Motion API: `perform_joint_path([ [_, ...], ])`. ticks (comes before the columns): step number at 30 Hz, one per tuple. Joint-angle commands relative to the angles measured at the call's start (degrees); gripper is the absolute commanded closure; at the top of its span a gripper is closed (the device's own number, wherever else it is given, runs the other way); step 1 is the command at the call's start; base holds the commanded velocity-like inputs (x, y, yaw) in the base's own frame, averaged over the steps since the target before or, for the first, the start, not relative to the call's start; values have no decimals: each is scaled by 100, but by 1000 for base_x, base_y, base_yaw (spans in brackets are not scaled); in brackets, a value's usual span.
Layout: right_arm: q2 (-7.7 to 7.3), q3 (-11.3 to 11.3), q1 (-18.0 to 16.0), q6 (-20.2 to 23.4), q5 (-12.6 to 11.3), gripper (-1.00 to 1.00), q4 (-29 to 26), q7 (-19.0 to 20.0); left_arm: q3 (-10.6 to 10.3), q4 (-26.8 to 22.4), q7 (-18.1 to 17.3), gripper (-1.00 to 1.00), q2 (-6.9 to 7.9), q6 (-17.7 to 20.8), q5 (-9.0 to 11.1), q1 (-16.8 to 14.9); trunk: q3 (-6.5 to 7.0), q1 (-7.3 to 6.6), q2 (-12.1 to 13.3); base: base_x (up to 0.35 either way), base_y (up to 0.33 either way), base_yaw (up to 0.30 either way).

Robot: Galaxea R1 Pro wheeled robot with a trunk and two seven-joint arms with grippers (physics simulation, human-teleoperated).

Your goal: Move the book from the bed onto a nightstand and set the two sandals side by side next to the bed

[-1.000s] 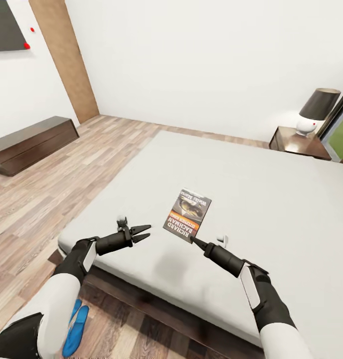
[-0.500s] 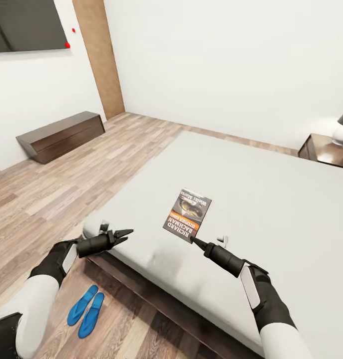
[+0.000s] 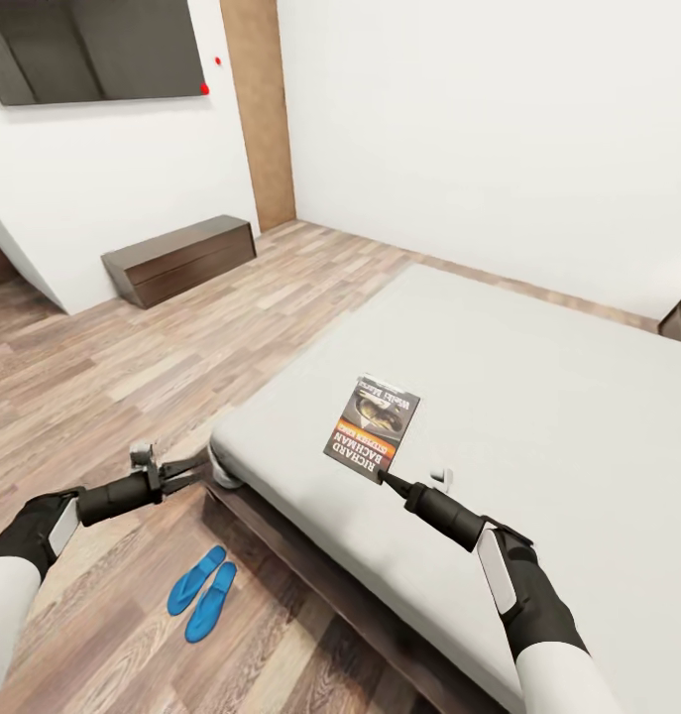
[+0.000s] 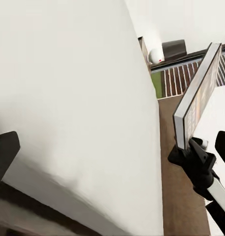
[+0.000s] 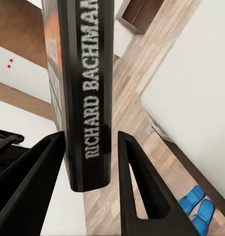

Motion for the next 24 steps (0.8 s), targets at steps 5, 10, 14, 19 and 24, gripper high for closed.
perform_joint_path([
  [5,5,-17,-1,54,-41,100,0,16,30,336,-42,-100,337,-170,3,-4,-4,0,-3,0,0,293],
  [10,5,-17,-3,52,-41,100,1,16,39,911,-38,-100,530,-619,4,-4,-4,0,-3,0,0,293],
  [14,5,-17,-4,51,-41,100,-1,16,40,1421,-23,-100,716,-981,4,-4,-4,0,-3,0,0,293],
  [19,5,-17,-2,53,-41,100,-2,16,44,1921,1,-100,879,-1366,6,-4,-4,0,-3,0,0,293],
  [24,5,-17,-2,52,-41,100,-1,16,41,2258,68,-100,1034,-1607,12,9,-4,0,-3,0,0,293],
])
